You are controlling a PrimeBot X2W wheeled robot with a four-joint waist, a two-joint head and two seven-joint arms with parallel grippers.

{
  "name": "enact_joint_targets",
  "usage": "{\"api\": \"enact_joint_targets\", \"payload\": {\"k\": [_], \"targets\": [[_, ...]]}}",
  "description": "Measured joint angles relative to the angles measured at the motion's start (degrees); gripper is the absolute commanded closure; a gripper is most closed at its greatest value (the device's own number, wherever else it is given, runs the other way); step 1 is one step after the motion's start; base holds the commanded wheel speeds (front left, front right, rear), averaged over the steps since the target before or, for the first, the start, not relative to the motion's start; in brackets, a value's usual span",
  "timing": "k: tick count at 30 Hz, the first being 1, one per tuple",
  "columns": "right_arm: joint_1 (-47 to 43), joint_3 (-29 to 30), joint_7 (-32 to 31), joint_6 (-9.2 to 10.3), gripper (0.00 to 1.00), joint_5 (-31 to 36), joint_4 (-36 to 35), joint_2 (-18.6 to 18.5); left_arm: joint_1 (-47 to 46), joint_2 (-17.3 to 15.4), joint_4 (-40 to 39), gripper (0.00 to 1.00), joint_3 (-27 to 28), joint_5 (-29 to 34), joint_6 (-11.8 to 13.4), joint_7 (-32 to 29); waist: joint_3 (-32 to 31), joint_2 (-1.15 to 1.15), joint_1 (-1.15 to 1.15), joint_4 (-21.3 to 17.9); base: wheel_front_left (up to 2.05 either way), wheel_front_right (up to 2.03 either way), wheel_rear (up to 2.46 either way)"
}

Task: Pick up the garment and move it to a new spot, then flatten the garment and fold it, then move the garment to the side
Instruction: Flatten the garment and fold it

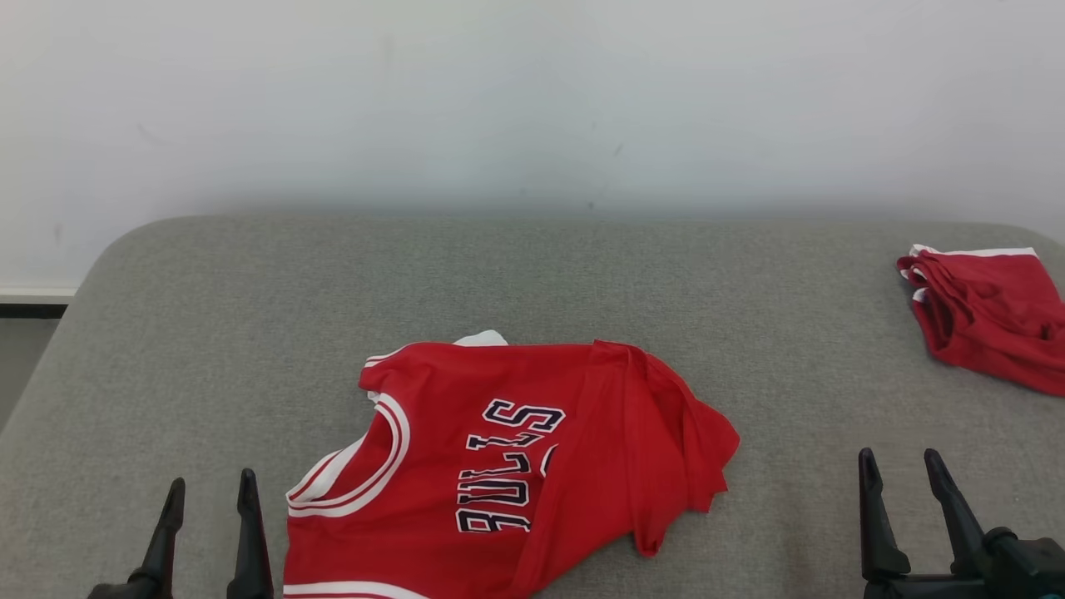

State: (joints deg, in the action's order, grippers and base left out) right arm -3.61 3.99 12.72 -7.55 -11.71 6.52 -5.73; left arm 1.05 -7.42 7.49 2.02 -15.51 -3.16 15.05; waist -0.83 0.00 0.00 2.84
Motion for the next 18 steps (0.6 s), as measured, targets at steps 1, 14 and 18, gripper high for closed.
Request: {"api": "enact_joint_targets", "payload": {"k": [1, 14, 18], "targets": [[0.04, -0.47, 0.11, 0.00, 0.00, -0.13, 0.37, -0.05, 0.96, 0.18, -0.80, 0.00, 0.11, 1.09, -0.81, 0.00, -0.21, 0.00, 0.00, 0.58, 0.00, 0.00, 0.00], [8.54, -11.48, -4.57, 0.00, 0.00, -0.83, 7.73, -4.31, 1.54, 1.37, -0.56, 0.00, -0.93, 2.60, -2.98, 0.00, -0.37, 0.00, 0.00, 3.49, 0.00, 0.00, 0.00], [15.44, -15.78, -8.14, 0.00, 0.00, -0.89, 12.10, -5.36, 0.56, 1.87, -0.13, 0.00, -1.76, 2.67, -3.39, 0.00, 0.30, 0.00, 0.00, 4.91, 0.00, 0.00, 0.00]]}}
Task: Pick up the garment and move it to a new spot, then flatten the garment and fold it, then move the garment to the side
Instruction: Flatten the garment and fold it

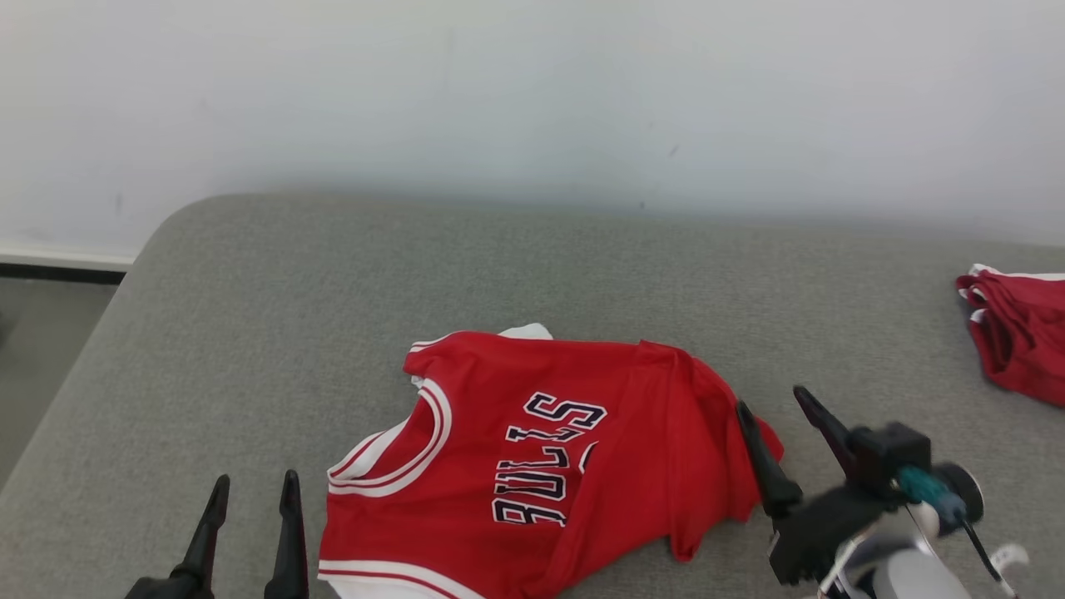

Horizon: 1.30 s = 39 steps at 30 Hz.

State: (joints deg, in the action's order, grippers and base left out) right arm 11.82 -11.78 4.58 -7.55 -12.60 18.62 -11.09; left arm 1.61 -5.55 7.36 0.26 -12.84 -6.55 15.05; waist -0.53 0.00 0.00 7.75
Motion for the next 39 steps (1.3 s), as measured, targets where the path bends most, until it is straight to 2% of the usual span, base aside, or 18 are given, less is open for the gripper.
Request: {"api": "enact_joint_targets", "payload": {"k": [6, 20, 21, 22, 23, 24, 28, 33, 39], "targets": [[10.46, -4.78, -3.37, 0.00, 0.00, -0.05, 8.04, -1.44, -2.81, 1.01, 1.52, 0.00, -1.93, -0.10, -0.48, 0.00, 1.86, 0.00, 0.00, 2.77, 0.00, 0.00, 0.00], [23.71, -10.40, -10.07, 0.00, 0.00, -1.51, 27.26, -3.48, -6.45, 2.22, 3.89, 0.00, -4.15, -1.19, -0.60, 0.00, 5.42, -0.01, -0.01, 9.05, 0.00, 0.00, 0.00], [24.32, -10.99, -10.56, 0.00, 0.09, -1.70, 28.25, -3.50, -6.56, 2.30, 3.96, 0.00, -4.10, -1.26, -0.62, 0.00, 5.67, 0.00, -0.01, 9.31, 0.00, 0.00, 0.00], [24.85, -11.41, -10.62, 0.00, 0.56, -2.22, 29.00, -3.47, -6.67, 2.34, 3.99, 0.00, -4.08, -1.29, -0.77, 0.00, 5.92, -0.01, -0.01, 9.54, 0.00, 0.00, 0.00], [25.34, -11.91, -10.71, 0.00, 0.87, -2.55, 29.78, -3.48, -6.73, 2.36, 3.99, 0.00, -4.04, -1.29, -0.86, 0.00, 6.12, 0.00, -0.01, 9.73, 0.00, 0.00, 0.00], [25.83, -12.40, -10.78, 0.00, 1.00, -2.66, 30.40, -3.49, -6.75, 2.40, 3.99, 0.00, -4.00, -1.29, -0.86, 0.00, 6.33, -0.01, -0.01, 9.87, 0.00, 0.00, 0.00], [27.64, -13.55, -8.75, 0.00, 1.00, -3.77, 31.71, -3.48, -6.93, 2.45, 4.00, 0.00, -3.45, -1.31, -0.86, 0.00, 6.73, -0.01, -0.01, 9.72, 0.00, 0.00, 0.00], [28.46, -15.00, -2.41, -0.01, 1.00, -5.09, 30.93, -3.46, -6.70, 2.54, 4.23, 0.00, -2.52, -1.30, -0.88, 0.00, 6.36, -0.01, -0.01, 8.30, 0.00, 0.00, 0.00], [23.40, -15.67, 5.99, -0.01, 1.00, -8.31, 23.90, -4.94, -4.52, 2.60, 4.24, 0.00, -1.58, -1.30, -0.96, 0.00, 5.24, 0.00, 0.00, 5.72, 0.00, 0.00, 0.00]]}}
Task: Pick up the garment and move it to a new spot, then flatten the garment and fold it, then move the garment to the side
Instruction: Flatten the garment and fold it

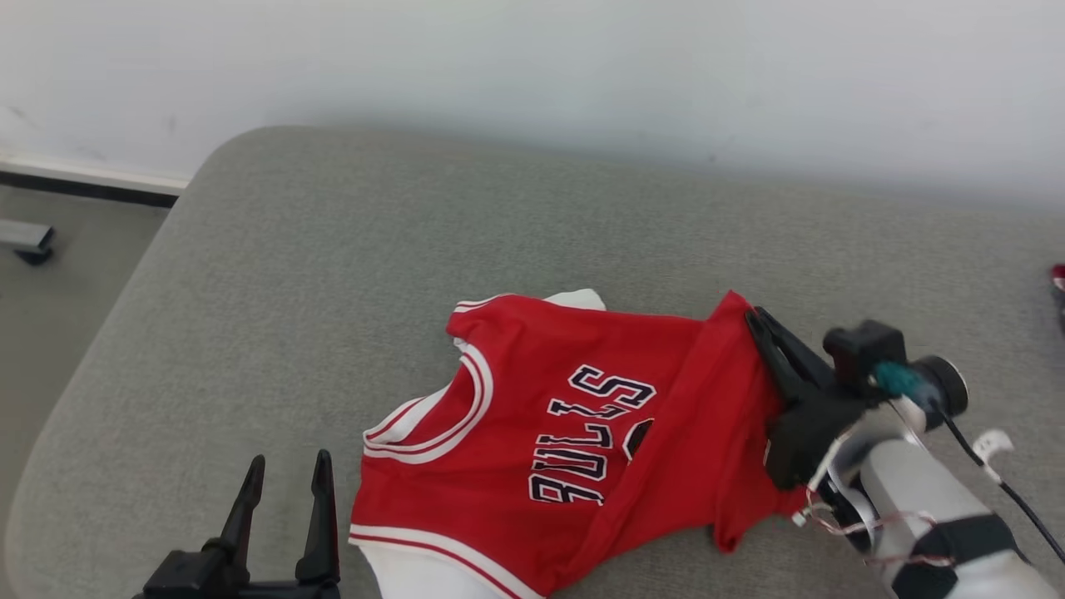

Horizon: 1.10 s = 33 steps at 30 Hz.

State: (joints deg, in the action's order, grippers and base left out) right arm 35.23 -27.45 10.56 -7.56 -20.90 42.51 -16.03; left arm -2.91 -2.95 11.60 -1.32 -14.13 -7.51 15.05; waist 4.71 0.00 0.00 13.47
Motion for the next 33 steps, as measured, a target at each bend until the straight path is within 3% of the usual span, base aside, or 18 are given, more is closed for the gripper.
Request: {"api": "enact_joint_targets", "payload": {"k": [8, 13, 17, 18, 19, 33], "targets": [[-17.18, 6.48, 3.18, 0.01, 1.00, -2.07, -17.71, -3.96, 2.09, 0.02, -0.08, 0.00, 0.47, -0.32, 0.02, 0.00, -1.17, 0.00, 0.00, -4.52, 0.00, 0.00, 0.00], [-29.72, 12.76, 3.09, 0.01, 1.00, -2.14, -29.24, -3.10, 2.74, 0.01, 0.05, 0.00, 0.33, -0.33, 0.02, 0.00, -1.46, 0.00, 0.00, -7.28, 0.00, 0.00, 0.00], [-36.99, 17.07, 2.23, 0.01, 1.00, -1.59, -33.85, -1.02, 2.71, 0.01, 0.44, 0.00, 0.18, -0.33, 0.02, 0.00, -1.52, 0.00, 0.00, -9.25, 0.00, 0.00, 0.00], [-38.38, 18.07, 2.31, 0.01, 0.87, -1.27, -34.60, -0.20, 2.71, 0.03, 0.44, 0.00, 0.11, -0.33, 0.02, 0.00, -1.54, 0.00, 0.00, -9.69, 0.00, 0.00, 0.00], [-39.42, 18.74, 1.99, 0.01, 0.00, -1.18, -34.94, 0.45, 2.71, 0.05, 0.47, 0.00, 0.03, -0.33, 0.02, 0.00, -1.56, 0.00, 0.00, -10.08, 0.00, 0.00, 0.00], [-46.60, 26.53, 3.10, 0.01, 0.00, 3.58, -39.73, 5.76, 5.15, 0.03, 0.99, 0.00, 1.31, 0.07, 0.02, 0.00, -4.66, 0.00, 0.01, -12.39, 0.00, 0.00, 0.00]]}}
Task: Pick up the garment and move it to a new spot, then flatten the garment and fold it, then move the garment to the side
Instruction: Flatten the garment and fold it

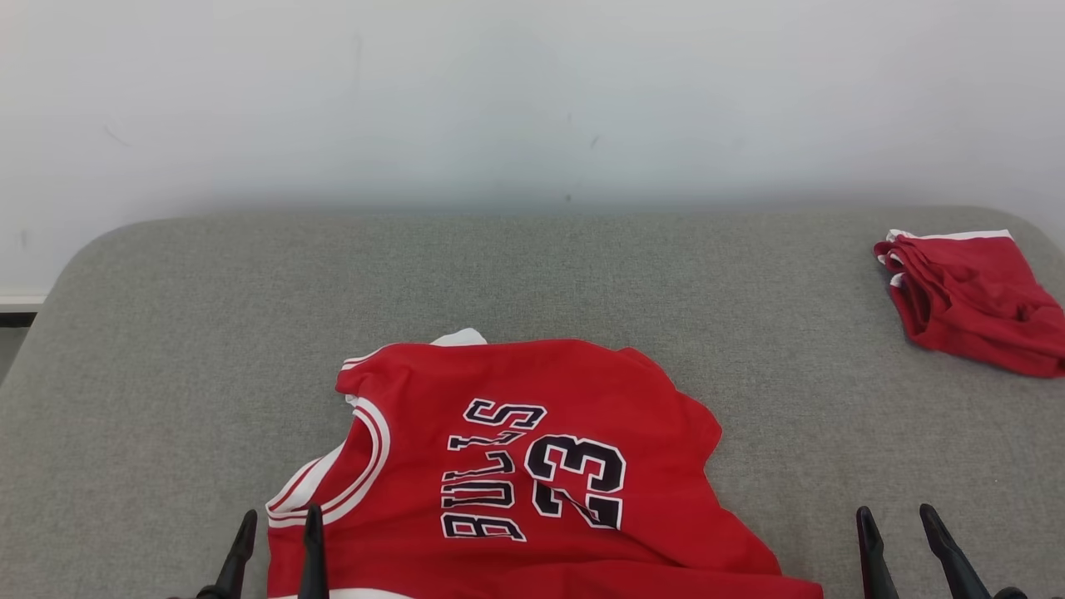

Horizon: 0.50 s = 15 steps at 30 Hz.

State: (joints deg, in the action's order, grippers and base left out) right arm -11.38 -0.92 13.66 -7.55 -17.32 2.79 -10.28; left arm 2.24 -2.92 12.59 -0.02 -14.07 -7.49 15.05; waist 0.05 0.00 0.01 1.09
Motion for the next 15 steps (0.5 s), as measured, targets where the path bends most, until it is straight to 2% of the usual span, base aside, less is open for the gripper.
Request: {"api": "enact_joint_targets", "payload": {"k": [8, 15], "targets": [[-0.12, -0.54, -0.05, 0.00, 0.00, 0.93, 1.26, 0.88, 0.44, 0.00, -0.49, 0.00, 1.09, 0.46, -0.01, 0.00, -0.61, 0.00, 0.00, 0.25, 0.00, 0.00, 0.00], [12.45, -4.66, -6.70, 0.00, 0.00, 2.22, 8.08, -2.07, 0.12, 0.00, -0.60, 0.00, 0.41, 0.58, -0.01, 0.00, -0.40, 0.00, 0.00, 1.63, 0.00, 0.00, 0.00]]}}
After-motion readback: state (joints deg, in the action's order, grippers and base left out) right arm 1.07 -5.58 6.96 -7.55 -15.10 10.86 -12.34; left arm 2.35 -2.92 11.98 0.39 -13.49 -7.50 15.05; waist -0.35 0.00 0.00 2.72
